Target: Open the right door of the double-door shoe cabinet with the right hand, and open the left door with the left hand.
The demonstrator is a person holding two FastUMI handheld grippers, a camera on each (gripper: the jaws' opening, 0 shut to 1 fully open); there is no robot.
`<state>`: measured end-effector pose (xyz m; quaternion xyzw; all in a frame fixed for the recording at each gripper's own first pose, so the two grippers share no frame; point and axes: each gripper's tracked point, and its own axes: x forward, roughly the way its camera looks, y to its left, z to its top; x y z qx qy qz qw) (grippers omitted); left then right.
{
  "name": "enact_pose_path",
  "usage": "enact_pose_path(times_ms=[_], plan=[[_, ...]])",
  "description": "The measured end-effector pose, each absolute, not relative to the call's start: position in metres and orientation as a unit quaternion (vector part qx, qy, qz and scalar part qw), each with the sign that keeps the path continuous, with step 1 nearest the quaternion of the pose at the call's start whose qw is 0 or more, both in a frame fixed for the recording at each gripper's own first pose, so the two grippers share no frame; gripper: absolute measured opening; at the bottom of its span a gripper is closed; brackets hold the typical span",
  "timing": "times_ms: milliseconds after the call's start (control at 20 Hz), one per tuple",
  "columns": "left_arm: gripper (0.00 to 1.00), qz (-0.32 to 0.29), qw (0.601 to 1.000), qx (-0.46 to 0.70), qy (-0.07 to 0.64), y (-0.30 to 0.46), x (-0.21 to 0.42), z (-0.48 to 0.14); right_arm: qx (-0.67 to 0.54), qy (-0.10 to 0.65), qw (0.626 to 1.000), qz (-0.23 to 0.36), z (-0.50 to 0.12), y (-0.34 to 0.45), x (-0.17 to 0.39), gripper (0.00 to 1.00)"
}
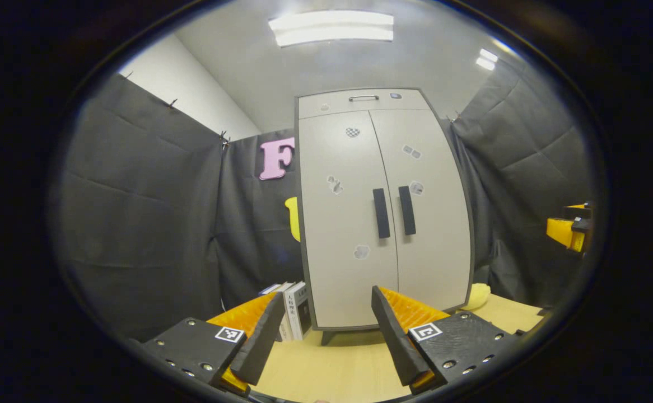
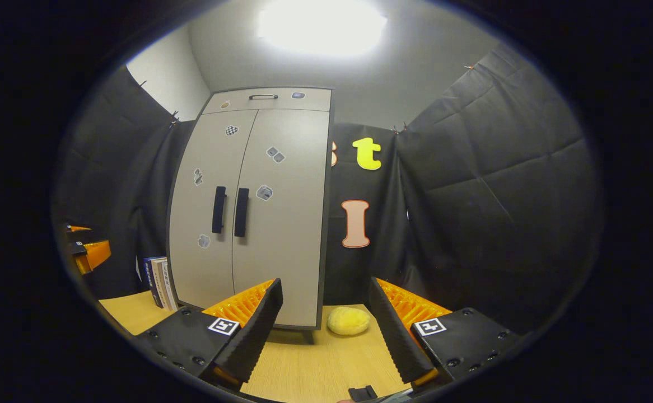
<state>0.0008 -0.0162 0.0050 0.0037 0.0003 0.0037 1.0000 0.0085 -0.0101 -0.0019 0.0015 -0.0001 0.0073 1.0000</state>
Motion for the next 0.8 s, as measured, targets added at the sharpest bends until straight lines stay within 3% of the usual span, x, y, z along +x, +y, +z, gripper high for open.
enact_pose_path(times_ms=[400,800], plan=[[0.92,0.027,1.0,0.007,0.005,-0.036,-0.004,0.002,0.006,0.001,0.999,0.038,-0.002,-0.013,0.029,0.98],[0.91,0.061,0.997,0.026,0.025,-0.024,-0.011,-0.016,0.029,-0.024,0.996,0.081,0.027,0.027,0.086,0.98]])
